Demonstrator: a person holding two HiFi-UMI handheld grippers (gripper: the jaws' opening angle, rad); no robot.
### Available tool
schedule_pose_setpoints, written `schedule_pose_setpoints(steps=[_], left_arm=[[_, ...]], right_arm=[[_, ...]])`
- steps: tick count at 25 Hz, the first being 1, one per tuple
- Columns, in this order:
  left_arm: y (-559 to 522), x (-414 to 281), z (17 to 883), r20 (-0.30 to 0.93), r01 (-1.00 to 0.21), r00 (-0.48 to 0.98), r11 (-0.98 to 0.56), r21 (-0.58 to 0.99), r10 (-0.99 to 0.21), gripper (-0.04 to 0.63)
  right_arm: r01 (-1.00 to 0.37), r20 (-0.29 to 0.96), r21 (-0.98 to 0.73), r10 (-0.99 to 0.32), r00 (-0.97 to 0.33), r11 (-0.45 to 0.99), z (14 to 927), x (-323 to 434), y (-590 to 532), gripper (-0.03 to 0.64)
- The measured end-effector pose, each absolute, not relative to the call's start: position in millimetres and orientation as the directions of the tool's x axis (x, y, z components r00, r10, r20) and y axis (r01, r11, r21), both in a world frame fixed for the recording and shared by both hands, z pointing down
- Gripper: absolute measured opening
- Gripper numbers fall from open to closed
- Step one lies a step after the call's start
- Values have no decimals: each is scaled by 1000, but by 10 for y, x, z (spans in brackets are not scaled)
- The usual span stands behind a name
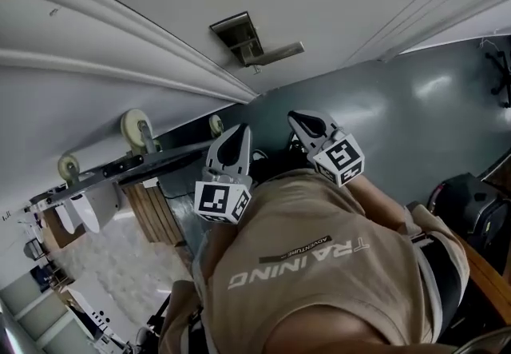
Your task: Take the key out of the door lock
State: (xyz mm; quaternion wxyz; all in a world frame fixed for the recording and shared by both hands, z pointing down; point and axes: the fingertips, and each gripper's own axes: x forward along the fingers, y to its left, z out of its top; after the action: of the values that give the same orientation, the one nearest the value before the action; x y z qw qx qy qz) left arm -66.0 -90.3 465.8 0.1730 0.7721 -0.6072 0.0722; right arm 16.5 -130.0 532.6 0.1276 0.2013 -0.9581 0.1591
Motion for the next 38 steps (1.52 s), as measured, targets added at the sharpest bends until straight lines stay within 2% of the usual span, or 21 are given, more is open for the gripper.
schedule_pose_setpoints(steps=[3, 10, 15, 18, 23, 28, 31, 38], left_arm=[[-985, -706, 4705, 335, -969, 227, -176, 175, -914, 6], [-1140, -723, 4720, 314, -959, 216, -141, 244, -925, 6], [-1219, -734, 4680, 286, -958, 240, -180, 222, -928, 6], [-1276, -770, 4631, 269, -945, 273, -205, 254, -924, 6], [-1296, -925, 4477, 238, -948, 289, -244, 202, -927, 6], [-1115, -1141, 4597, 285, -949, 270, -206, 238, -920, 6], [-1065, -1272, 4553, 302, -950, 292, -238, 204, -907, 6], [-860, -1447, 4602, 266, -945, 301, -249, 214, -916, 6]], right_arm=[[-373, 322, -90, -327, -888, 924, 5322, 101, -1303, 14], [-300, 294, -82, -264, -918, 951, 5207, -116, -1284, 14], [-350, 262, -219, -290, -920, 911, 5060, -161, -1483, 14], [-389, 244, -193, -340, -908, 901, 4967, -236, -1622, 14], [-379, 237, -305, -316, -919, 874, 4947, -478, -1656, 14], [-351, 254, -326, -277, -927, 878, 4937, -697, -1488, 14], [-384, 226, -412, -316, -921, 826, 4884, -861, -1552, 14], [-393, 189, -326, -348, -918, 860, 4826, -1109, -1390, 14]])
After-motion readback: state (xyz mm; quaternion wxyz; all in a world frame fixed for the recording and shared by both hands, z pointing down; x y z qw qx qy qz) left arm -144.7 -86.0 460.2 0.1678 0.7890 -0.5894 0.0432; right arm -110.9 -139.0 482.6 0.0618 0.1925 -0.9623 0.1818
